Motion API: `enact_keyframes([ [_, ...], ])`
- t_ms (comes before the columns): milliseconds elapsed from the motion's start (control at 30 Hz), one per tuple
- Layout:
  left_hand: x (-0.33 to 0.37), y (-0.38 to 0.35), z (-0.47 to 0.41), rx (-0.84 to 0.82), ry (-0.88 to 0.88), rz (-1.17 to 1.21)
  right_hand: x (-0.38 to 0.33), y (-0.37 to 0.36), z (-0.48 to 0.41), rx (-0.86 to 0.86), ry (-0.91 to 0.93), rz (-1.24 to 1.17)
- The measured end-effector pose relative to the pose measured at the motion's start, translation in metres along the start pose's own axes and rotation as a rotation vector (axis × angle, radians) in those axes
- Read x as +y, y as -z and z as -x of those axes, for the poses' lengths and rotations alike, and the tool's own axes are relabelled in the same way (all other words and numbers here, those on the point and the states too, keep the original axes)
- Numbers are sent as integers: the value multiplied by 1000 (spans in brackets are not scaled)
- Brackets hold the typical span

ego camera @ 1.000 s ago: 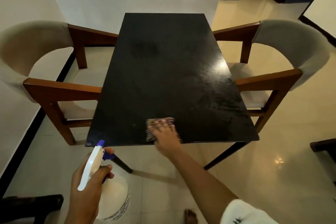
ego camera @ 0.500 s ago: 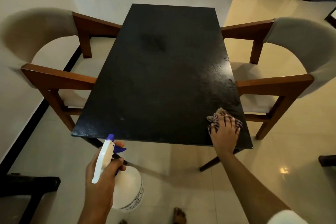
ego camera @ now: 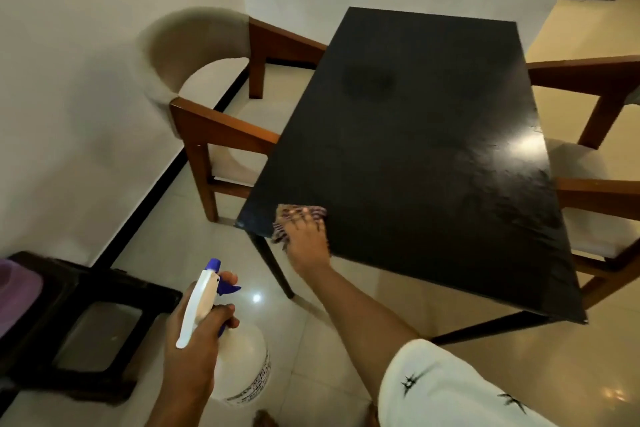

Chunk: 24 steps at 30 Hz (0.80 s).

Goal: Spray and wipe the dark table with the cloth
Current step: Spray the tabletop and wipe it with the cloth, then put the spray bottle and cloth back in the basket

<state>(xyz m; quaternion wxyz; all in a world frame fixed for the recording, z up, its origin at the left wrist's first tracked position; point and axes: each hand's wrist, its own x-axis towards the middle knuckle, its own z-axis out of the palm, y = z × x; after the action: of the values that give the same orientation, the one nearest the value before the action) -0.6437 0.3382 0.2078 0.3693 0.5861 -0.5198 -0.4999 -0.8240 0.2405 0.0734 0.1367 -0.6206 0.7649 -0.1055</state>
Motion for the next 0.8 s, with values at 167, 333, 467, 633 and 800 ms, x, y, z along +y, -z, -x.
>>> enact_keyframes([
  [167, -16, 67, -24, 61, 6, 32, -106, -32, 30, -447, 152, -665],
  [333, -33, 139, -45, 148, 6, 95, -171, -71, 61, -504, -410, -1405],
  [467, -53, 192, -52, 293, 14, 93, -220, -76, 46, -492, -527, -1710],
  [633, -79, 258, -58, 486, 62, 141, -292, -78, 13, -587, -473, -1781],
  [800, -94, 325, -82, 584, 7, -10, -370, -91, -18, -891, -439, -1748],
])
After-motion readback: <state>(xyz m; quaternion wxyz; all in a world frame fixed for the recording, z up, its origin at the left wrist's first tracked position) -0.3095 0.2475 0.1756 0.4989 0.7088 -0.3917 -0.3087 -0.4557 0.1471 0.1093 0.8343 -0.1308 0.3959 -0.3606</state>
